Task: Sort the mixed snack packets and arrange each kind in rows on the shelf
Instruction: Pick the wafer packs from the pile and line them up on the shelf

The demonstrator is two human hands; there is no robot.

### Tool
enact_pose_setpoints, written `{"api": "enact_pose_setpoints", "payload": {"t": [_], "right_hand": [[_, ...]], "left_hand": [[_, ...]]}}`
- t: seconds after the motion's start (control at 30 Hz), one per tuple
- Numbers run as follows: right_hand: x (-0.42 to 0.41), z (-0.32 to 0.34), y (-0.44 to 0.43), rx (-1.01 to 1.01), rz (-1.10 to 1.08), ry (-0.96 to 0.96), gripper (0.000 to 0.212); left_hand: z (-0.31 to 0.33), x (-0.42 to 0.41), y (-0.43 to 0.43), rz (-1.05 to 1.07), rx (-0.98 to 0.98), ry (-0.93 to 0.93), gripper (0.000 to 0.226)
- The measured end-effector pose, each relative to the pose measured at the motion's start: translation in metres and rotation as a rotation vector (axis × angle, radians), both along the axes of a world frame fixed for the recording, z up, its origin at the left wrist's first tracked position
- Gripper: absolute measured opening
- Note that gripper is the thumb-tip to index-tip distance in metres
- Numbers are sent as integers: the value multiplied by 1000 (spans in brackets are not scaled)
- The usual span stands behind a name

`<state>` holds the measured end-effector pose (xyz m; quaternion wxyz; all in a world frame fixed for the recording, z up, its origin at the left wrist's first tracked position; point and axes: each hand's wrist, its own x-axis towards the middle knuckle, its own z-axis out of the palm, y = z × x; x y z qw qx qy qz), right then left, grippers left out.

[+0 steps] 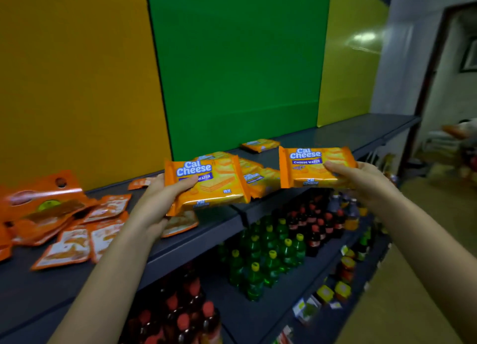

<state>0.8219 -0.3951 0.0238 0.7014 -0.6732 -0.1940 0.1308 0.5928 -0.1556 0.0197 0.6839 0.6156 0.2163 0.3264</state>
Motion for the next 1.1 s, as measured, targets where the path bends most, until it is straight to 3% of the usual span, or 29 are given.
{"api": "enact_pose_setpoints", "payload": {"t": [0.4,0.6,0.97,1.07,1.1], "right_hand": [[157,15,-80,-26,79,-52,8],[224,8,-94,-44,77,-50,9],[340,11,-44,15,194,-55,5],[364,13,-18,12,250,-81,4],[372,13,-8,8,269,-99,13]], "left_hand": [[-11,185,-89,18,-56,-102,24],[-17,268,-106,44,-91,-61,35],[-20,388,-74,160,-67,8,30],[-22,406,-56,234,-70,50,42],[-23,411,-50,261,-63,70,45]]}}
